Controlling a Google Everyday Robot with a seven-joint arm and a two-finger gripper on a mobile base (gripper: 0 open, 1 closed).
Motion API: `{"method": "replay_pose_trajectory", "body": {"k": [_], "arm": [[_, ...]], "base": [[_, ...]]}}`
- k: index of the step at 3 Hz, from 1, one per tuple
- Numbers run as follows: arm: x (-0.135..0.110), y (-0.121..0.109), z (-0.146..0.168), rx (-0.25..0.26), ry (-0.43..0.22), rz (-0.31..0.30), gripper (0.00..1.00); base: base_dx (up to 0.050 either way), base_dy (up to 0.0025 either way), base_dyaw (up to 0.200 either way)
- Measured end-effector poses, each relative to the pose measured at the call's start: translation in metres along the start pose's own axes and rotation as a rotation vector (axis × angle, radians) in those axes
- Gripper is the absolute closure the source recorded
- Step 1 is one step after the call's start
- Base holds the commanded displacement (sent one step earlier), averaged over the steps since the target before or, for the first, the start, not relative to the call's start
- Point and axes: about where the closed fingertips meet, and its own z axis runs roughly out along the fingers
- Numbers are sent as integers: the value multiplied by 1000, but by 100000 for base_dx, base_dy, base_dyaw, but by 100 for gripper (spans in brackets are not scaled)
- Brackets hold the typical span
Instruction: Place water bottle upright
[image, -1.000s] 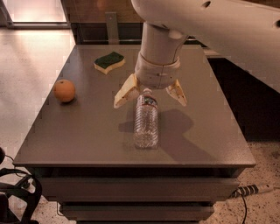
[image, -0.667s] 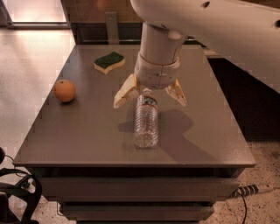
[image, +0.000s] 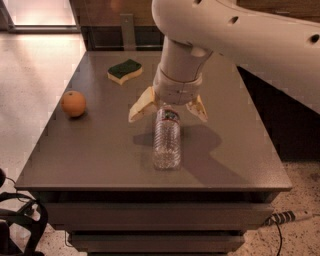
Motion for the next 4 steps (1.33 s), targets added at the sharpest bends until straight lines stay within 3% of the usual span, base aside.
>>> {"method": "replay_pose_trajectory", "body": {"k": [3,4], "arm": [[-3,0,22,-6,44,-17,0],[-3,0,22,-6,43,-18,16]], "base": [[0,0,0],[0,0,0]]}}
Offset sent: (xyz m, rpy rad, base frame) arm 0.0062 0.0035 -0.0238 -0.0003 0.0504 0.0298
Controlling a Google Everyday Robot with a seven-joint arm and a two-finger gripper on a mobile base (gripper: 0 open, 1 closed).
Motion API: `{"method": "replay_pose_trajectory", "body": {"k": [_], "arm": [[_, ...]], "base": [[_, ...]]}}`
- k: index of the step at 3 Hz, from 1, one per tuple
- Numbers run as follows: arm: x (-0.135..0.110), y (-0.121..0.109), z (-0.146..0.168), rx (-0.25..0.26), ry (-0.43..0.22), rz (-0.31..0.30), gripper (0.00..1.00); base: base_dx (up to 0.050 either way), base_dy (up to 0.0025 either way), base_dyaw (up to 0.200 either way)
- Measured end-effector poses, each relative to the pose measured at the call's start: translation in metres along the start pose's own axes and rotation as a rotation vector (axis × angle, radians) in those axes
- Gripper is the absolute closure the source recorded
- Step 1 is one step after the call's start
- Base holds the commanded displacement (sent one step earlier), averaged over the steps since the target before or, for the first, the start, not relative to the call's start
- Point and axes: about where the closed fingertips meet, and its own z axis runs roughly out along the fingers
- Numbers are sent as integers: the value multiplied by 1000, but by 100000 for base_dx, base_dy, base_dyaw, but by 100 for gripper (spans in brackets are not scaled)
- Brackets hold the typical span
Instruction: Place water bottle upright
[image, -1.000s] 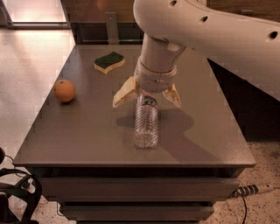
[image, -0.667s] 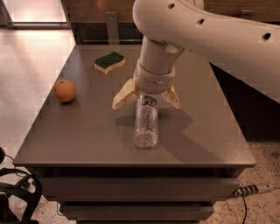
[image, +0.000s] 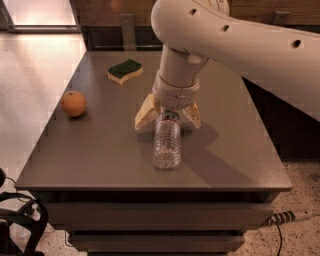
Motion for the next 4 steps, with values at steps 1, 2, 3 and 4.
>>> {"method": "replay_pose_trajectory", "body": {"k": [1,2,3,4], "arm": [[0,0,0,0,-1,-1,39],[1,0,0,0,-1,-2,64],[1,1,1,0,-2,-3,87],[1,1,1,1,-2,-3,100]], "base": [[0,0,0],[0,0,0],[0,0,0],[0,0,0]]}}
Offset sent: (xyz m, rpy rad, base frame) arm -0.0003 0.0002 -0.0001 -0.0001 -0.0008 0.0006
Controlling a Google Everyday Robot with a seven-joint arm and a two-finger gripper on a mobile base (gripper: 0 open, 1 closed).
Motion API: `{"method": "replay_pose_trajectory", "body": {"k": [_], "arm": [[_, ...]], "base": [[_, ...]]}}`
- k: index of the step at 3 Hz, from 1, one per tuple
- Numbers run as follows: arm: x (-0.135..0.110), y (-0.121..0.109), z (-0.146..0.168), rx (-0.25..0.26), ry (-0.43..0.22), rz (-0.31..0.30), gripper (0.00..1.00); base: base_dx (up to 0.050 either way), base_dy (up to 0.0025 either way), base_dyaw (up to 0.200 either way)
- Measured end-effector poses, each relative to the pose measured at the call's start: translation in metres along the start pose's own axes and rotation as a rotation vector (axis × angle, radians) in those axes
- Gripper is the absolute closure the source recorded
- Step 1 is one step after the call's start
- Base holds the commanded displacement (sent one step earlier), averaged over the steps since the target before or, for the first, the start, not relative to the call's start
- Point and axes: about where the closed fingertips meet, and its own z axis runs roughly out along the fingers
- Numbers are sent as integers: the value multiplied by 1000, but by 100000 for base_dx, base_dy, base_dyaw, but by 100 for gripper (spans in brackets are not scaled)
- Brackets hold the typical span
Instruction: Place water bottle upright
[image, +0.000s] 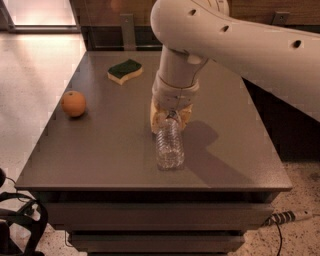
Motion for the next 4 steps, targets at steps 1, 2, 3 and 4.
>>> {"method": "replay_pose_trajectory", "body": {"k": [1,2,3,4], "arm": [[-1,-1,-1,-2,-5,2,100],[-3,-4,-3,-9,-27,12,100],[-9,-28,-15,-71,-133,69,100],[-17,-52,-27,-135,-234,116,100]], "base": [[0,0,0],[0,0,0],[0,0,0],[0,0,0]]}}
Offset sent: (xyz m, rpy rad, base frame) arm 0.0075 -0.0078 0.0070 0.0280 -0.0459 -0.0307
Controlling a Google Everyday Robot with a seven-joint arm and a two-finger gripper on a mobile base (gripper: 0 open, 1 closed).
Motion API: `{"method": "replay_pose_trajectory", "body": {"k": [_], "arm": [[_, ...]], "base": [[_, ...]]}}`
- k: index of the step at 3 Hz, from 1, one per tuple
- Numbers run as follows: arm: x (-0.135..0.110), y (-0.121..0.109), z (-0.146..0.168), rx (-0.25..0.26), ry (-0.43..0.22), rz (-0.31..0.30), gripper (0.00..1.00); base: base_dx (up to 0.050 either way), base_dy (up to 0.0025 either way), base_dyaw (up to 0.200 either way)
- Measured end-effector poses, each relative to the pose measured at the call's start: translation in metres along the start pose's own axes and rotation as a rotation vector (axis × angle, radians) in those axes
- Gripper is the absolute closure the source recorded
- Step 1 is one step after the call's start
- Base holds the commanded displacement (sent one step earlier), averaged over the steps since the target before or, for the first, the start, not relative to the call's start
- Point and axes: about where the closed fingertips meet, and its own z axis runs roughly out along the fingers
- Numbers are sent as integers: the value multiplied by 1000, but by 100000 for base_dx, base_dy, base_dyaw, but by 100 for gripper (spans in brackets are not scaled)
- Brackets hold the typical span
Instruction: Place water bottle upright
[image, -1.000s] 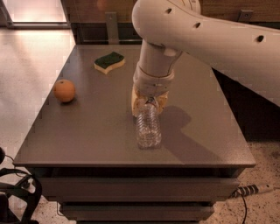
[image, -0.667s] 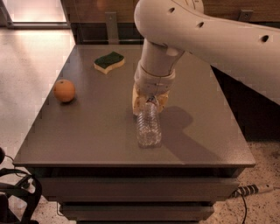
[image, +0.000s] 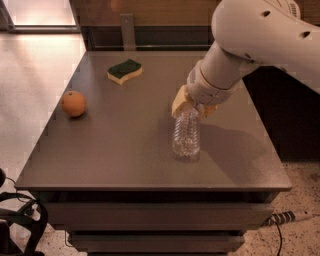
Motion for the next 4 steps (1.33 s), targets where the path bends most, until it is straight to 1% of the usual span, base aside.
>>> {"method": "replay_pose_trajectory", "body": {"k": [1,2,3,4], "arm": [[-15,-22,-19,-52,-98,44,100],[-22,-42,-38,-88,-184,84,100],[-29,-64,-58,-128,-296,122,100],[-35,-84,-75,-173,-429,147,100]], "base": [[0,0,0],[0,0,0],[0,0,0],[0,0,0]]}}
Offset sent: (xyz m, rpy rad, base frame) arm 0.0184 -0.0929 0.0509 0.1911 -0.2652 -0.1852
